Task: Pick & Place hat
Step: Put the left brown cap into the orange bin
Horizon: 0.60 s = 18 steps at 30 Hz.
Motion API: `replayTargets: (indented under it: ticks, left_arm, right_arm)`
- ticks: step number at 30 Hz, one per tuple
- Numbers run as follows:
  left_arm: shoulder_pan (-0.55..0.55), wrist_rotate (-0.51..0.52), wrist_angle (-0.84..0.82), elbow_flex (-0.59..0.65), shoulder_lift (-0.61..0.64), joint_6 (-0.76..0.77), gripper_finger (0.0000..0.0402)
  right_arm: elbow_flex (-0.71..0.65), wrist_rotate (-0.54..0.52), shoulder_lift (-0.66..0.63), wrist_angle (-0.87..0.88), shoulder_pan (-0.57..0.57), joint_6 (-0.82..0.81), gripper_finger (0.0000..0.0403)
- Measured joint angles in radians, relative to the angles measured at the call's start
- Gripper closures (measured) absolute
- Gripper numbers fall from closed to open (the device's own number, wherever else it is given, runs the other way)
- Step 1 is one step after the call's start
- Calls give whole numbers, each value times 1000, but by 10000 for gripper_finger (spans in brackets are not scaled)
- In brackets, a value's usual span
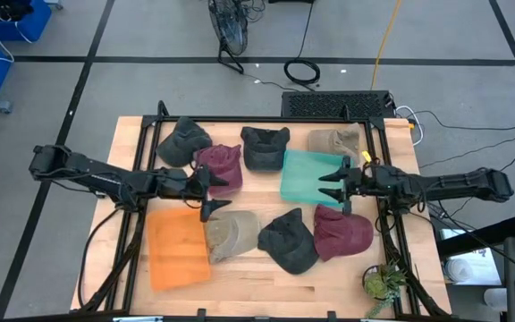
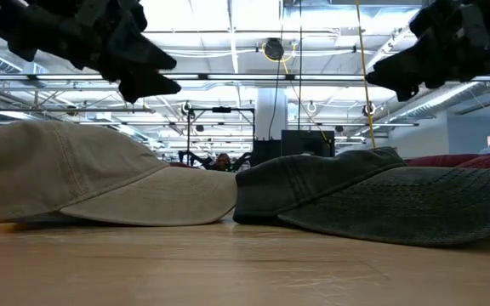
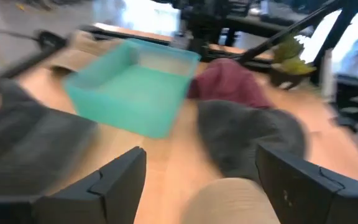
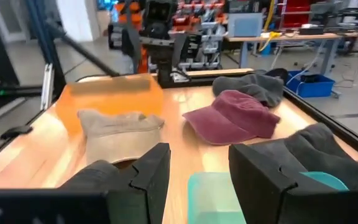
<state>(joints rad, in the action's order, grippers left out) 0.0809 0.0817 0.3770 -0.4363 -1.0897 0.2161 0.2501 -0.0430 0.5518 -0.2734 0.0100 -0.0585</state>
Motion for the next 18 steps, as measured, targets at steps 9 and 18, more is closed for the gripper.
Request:
replayTargets:
  ticks: [9,18]
  left_arm:
    - [131,48,-287,-260,-72,-1,162]
    - [195,103,-218,-442,-341,3,171]
  right_arm:
    - [21,-49,143,-73,-16,139,250]
    - [22,-118,114,-210,3,159,250]
